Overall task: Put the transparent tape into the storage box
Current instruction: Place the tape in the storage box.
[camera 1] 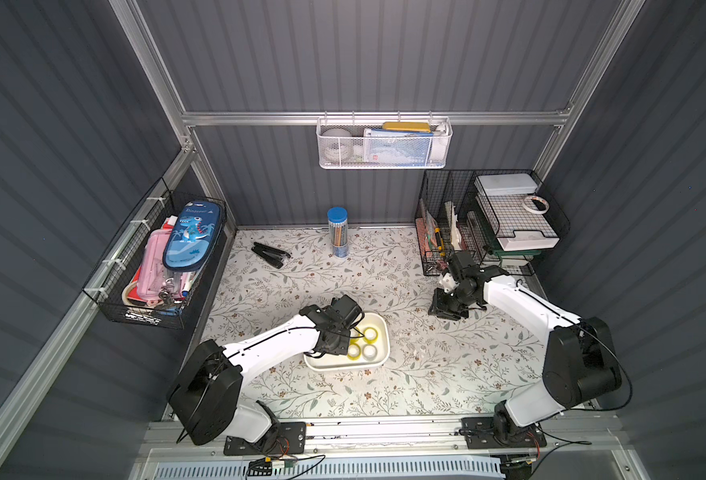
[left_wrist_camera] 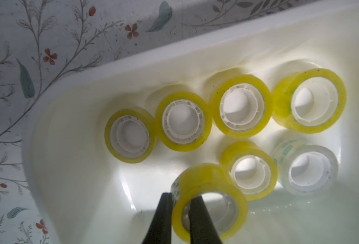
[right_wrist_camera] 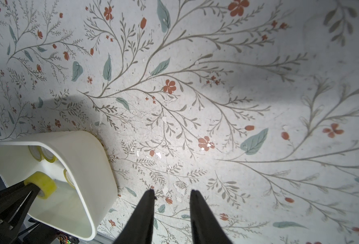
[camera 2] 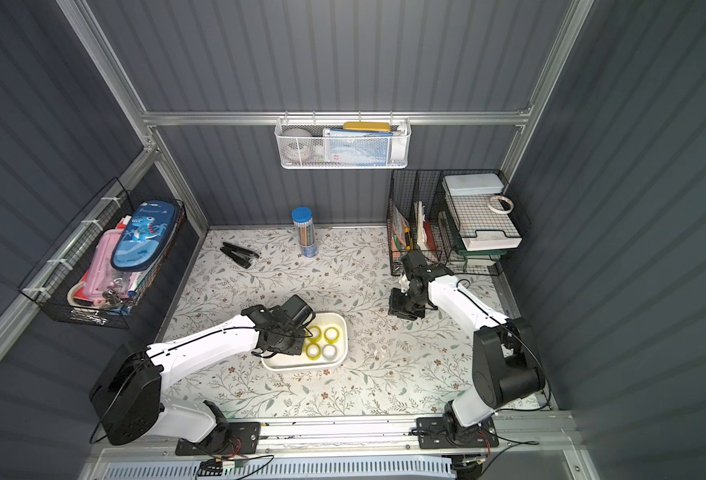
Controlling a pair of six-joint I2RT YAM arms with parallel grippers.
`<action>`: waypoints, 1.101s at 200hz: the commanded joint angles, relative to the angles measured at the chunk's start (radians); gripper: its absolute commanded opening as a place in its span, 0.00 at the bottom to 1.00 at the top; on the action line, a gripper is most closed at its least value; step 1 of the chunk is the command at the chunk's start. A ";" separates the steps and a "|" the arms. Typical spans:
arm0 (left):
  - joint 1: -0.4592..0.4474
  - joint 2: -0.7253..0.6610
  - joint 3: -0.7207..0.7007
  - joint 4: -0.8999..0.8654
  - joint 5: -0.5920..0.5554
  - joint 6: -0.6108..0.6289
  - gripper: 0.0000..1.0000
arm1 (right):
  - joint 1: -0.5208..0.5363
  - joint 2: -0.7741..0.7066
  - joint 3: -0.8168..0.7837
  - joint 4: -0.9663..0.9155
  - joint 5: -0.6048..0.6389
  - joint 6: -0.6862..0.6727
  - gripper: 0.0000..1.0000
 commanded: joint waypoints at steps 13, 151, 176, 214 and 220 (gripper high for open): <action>0.027 -0.004 -0.025 0.018 0.029 0.032 0.02 | 0.004 0.010 0.023 -0.025 0.013 -0.010 0.33; 0.028 0.034 -0.108 0.105 0.083 0.028 0.26 | 0.004 0.011 0.020 -0.030 0.015 0.003 0.33; 0.028 0.048 -0.100 0.106 0.084 0.037 0.32 | 0.005 0.007 0.021 -0.029 0.011 0.006 0.34; 0.029 0.033 -0.100 0.095 0.082 0.038 0.38 | 0.008 -0.010 0.002 0.029 -0.101 0.023 0.36; 0.028 0.029 -0.099 0.091 0.080 0.037 0.38 | 0.008 -0.011 -0.001 0.042 -0.132 0.024 0.36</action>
